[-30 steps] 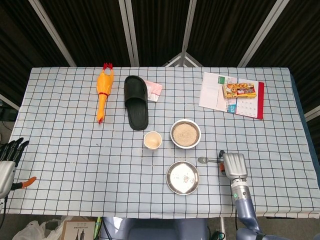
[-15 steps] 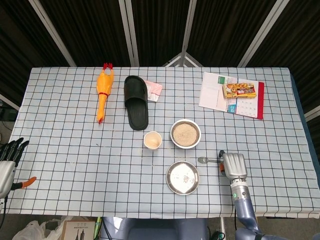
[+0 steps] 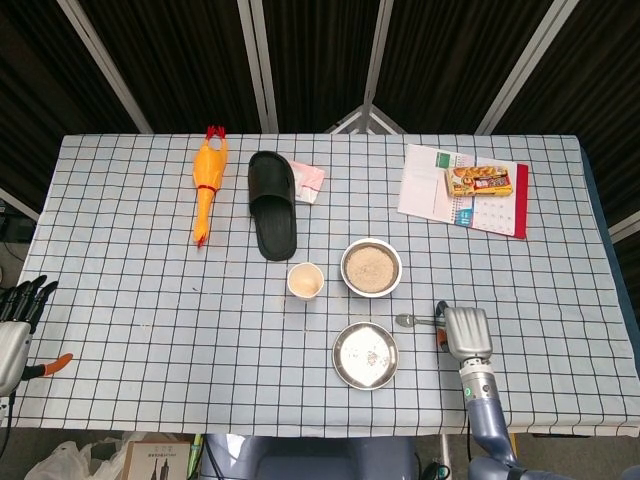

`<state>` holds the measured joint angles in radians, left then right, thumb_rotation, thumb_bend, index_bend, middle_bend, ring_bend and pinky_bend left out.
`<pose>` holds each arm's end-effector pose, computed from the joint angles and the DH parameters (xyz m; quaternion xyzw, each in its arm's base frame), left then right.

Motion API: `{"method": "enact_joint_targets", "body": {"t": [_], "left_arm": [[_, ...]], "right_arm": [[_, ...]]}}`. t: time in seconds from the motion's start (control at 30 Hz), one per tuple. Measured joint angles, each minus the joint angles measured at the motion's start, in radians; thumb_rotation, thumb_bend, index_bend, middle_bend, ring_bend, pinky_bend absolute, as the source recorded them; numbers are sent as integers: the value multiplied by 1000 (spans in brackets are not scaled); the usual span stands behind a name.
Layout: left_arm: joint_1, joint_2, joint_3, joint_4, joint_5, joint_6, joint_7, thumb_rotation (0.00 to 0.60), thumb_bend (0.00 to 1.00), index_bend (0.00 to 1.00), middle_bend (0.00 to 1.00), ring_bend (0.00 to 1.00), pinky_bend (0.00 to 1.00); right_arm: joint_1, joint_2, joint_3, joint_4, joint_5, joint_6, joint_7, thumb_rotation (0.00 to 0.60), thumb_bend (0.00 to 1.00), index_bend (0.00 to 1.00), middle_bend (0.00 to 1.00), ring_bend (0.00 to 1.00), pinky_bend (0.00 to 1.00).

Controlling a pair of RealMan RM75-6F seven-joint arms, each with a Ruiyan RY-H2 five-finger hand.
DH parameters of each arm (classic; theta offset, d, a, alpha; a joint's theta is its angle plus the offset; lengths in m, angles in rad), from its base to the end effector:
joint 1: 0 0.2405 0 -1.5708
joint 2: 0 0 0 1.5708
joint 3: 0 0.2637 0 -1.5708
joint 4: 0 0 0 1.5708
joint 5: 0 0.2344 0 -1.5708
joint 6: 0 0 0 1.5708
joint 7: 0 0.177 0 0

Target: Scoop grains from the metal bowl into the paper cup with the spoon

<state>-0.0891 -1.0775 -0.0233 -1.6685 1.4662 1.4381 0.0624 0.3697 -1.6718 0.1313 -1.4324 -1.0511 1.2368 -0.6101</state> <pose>-0.3291 0.2106 0.1382 -0.6088 -0.4005 -0.3490 0.5893 -0.2691 -0.2976 -0.0539 0.6500 -0.4219 0.2571 0.5774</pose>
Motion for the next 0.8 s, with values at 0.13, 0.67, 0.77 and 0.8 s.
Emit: {"method": "enact_joint_targets", "body": {"t": [0.13,0.67,0.77,0.8], "left_arm": [[0,0,0,0,0,0,0,600,0,0,0,0,0],[0,0,0,-2,-4,-1,2,600,0,0,0,0,0],[0,0,0,-2,-4,-1,2,600,0,0,0,0,0],[0,0,0,-2,-4,-1,2,600,0,0,0,0,0]], "right_arm": [[2,-3,3,8,7,-3,-3,600,435,427,863,1000,1000],[1,-14,10,31,28,-13,11,600,434,481,863,1000,1000],[0,-13,10,30,28,-12,12,600,435,487,863,1000,1000],[0,-13,10,30,28,-12,12,600,435,488,863,1000,1000]]}}
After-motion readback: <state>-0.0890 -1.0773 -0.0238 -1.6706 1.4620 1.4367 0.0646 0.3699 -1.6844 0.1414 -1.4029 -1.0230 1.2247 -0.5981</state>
